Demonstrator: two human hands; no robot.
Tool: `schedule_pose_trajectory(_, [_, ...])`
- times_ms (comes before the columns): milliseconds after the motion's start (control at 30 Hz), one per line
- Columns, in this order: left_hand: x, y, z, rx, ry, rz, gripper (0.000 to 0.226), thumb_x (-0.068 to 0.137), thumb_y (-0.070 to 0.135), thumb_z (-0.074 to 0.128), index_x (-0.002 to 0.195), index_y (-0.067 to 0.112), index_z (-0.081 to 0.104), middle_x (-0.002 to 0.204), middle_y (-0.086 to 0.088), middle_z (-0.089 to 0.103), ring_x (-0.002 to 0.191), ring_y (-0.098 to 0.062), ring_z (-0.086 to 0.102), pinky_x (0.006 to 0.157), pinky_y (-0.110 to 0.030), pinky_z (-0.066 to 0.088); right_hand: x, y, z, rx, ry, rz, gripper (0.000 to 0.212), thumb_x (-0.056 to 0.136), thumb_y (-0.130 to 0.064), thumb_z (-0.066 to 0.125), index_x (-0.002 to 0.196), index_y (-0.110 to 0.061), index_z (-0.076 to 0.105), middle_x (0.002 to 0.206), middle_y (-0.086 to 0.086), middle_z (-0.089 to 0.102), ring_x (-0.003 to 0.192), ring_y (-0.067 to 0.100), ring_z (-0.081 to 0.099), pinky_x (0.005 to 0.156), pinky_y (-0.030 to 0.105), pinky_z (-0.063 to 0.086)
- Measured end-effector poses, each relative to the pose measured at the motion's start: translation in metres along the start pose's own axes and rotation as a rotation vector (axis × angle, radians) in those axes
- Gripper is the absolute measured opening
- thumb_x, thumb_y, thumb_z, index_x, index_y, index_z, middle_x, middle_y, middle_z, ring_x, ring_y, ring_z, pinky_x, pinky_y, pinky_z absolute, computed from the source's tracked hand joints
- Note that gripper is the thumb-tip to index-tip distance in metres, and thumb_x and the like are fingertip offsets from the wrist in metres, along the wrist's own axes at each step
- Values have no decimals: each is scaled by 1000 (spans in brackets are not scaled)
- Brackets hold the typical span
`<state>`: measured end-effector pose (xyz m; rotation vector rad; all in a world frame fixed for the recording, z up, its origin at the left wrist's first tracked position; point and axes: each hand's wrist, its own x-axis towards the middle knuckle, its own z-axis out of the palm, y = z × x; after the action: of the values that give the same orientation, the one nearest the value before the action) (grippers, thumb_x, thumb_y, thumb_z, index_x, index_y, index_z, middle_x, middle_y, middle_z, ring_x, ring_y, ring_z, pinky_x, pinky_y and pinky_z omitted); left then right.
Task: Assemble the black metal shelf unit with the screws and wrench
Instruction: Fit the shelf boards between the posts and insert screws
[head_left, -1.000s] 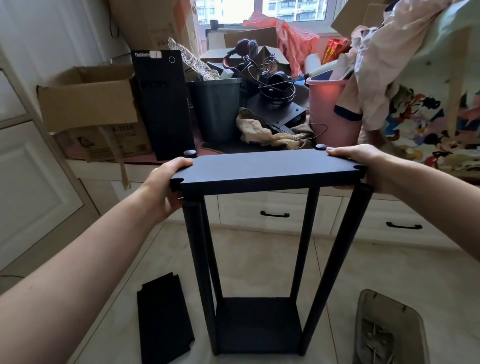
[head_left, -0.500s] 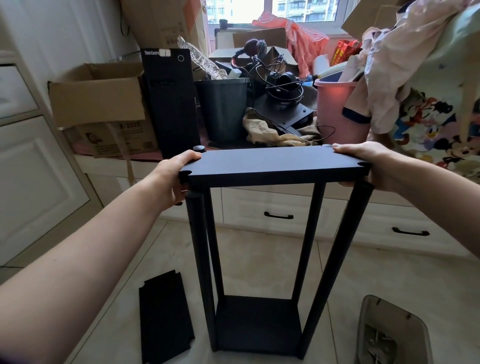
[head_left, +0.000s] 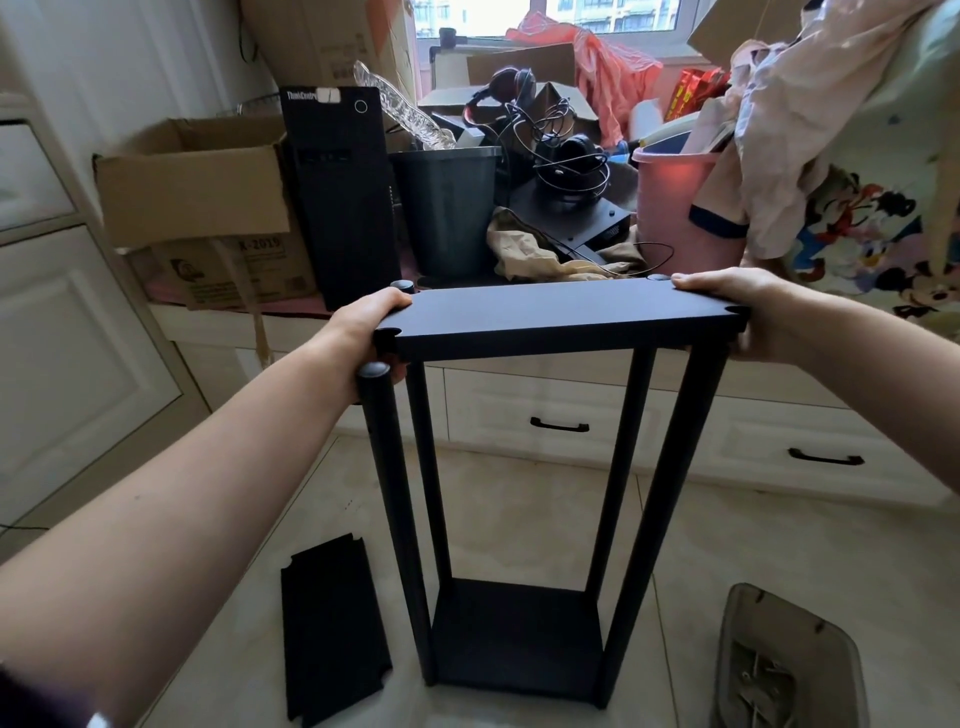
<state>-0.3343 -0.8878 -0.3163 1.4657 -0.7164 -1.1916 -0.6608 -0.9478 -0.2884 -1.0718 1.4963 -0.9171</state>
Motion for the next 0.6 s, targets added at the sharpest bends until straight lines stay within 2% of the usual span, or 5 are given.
schedule_pose_trajectory(67, [0, -2, -1, -11, -11, 25, 15, 92, 34, 66, 90, 20, 62, 65, 3, 59, 48, -9, 57, 54, -23, 48, 0, 0, -1, 9, -5, -5, 11, 92, -28, 66, 88, -18, 63, 77, -2, 59, 64, 10, 55, 47, 20, 53])
schedule_pose_trajectory(200, [0, -9, -5, -15, -21, 50, 16, 92, 35, 67, 90, 19, 64, 66, 3, 61, 46, -8, 60, 51, -20, 51, 0, 4, 0, 19, -7, -25, 10, 92, -27, 66, 93, -18, 64, 79, -1, 59, 65, 10, 55, 64, 27, 53])
schedule_pose_trajectory(267, [0, -10, -6, -15, -16, 53, 17, 91, 36, 68, 91, 19, 64, 70, 2, 61, 50, -8, 61, 52, -21, 51, -1, 4, 2, 9, 0, -19, 11, 91, -28, 66, 92, -17, 63, 78, 0, 58, 65, 11, 55, 66, 28, 51])
schedule_pose_trajectory(400, [1, -11, -6, -25, -31, 39, 19, 92, 37, 67, 93, 18, 63, 75, 2, 59, 60, -11, 58, 58, -25, 49, -1, 2, 4, -8, 13, 4, 13, 91, -29, 65, 86, -18, 60, 75, -1, 57, 62, 11, 53, 57, 26, 51])
schedule_pose_trajectory(600, [2, -12, -7, -43, -36, 19, 20, 91, 37, 68, 97, 18, 63, 73, 4, 59, 57, -9, 58, 53, -23, 49, -1, 2, 6, 4, 21, 11, 13, 90, -31, 67, 89, -20, 61, 75, -1, 58, 62, 10, 54, 52, 23, 52])
